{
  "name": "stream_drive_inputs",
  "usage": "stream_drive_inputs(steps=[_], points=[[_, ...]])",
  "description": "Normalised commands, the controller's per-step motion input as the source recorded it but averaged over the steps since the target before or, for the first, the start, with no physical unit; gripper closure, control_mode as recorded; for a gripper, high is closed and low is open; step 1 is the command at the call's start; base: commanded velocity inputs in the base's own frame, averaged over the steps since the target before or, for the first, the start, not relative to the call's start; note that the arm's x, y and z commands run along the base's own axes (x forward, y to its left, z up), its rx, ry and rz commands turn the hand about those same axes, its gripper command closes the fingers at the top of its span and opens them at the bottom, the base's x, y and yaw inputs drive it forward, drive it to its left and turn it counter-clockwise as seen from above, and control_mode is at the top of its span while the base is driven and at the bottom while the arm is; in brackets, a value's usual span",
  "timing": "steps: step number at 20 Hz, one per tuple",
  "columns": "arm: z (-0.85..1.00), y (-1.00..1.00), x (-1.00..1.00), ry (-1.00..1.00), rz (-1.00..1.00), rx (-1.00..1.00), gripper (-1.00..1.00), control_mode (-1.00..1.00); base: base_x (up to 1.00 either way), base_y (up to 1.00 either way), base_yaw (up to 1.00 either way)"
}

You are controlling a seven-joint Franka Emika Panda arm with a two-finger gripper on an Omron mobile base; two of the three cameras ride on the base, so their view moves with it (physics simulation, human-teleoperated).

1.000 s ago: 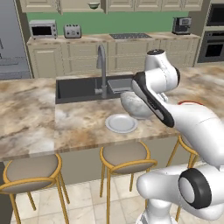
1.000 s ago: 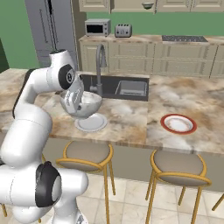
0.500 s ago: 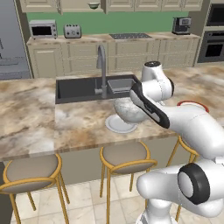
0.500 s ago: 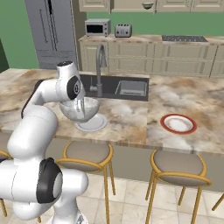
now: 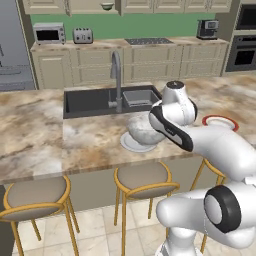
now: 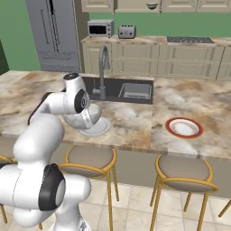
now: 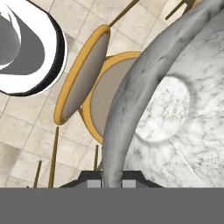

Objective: Move the bowls from the cabinet to the plates on the dining table.

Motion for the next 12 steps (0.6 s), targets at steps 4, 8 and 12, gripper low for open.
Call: stream_drive_inputs(steps=[4,8,12], points=[[-0.26,0.00,0.38,-0.04,0.10,-0.01,1.00,-1.00,0.00,0.00,0.00],[-0.26,-0.11,0.29,-0.03,0.10,0.00,1.00,-1.00,0.00,0.00,0.00],[-0.14,-0.21,0.16,-0.04,0.09,0.00,1.00,-1.00,0.00,0.00,0.00]])
